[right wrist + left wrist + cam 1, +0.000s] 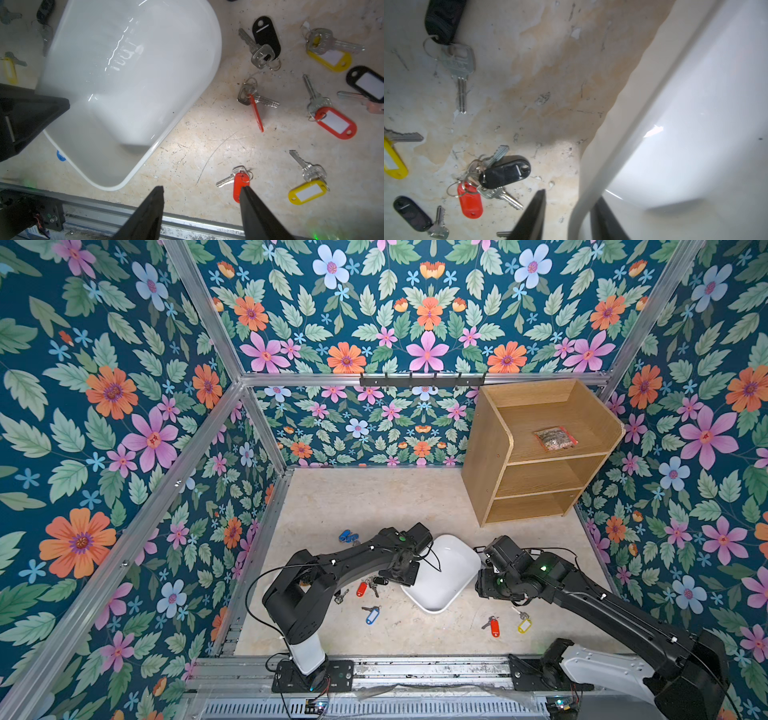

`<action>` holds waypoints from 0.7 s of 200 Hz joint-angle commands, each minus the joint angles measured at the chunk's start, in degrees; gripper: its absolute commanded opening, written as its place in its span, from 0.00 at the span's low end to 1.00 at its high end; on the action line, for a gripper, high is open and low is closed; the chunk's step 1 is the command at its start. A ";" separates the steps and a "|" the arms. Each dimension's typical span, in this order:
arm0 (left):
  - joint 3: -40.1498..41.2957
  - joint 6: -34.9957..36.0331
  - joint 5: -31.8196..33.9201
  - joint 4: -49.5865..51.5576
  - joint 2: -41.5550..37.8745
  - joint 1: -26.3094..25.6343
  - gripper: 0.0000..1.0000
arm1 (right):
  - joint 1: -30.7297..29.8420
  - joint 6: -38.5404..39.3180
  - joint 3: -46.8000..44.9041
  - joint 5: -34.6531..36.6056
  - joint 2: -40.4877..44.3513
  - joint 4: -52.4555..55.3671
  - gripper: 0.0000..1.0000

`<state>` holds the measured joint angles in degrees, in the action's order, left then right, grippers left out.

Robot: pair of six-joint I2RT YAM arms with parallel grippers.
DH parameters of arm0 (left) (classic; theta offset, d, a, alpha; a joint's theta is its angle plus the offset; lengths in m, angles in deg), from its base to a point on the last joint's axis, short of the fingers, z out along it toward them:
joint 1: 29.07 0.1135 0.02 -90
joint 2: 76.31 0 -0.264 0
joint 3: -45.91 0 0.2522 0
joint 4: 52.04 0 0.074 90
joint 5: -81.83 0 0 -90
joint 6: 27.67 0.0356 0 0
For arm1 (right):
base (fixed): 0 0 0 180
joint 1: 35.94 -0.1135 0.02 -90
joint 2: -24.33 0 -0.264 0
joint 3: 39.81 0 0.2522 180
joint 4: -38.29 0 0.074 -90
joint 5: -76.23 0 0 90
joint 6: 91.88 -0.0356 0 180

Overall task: Take the keys out of the storage box
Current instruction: Adjust the storage box at the center of the board.

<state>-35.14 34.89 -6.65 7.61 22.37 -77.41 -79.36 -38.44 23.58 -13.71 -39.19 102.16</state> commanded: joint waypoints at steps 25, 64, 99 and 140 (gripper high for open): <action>-0.78 0.62 0.39 2.24 -2.43 1.40 0.99 | 0.09 -0.99 0.26 0.86 0.07 1.05 0.63; -0.48 -16.45 -0.64 4.56 -11.62 1.02 0.99 | 0.00 -1.06 1.85 2.65 1.16 2.40 0.63; 12.94 -43.70 -1.94 -9.72 -22.83 -5.72 0.80 | 0.02 -0.12 2.99 3.46 2.68 2.39 0.63; 11.38 -50.66 -0.91 -6.64 -19.67 -9.69 0.64 | 0.90 3.71 4.34 5.62 4.56 2.67 0.63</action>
<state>-20.82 -7.33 -8.90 0.88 0.51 -86.26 -79.03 -37.80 27.34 -10.63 -35.76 104.04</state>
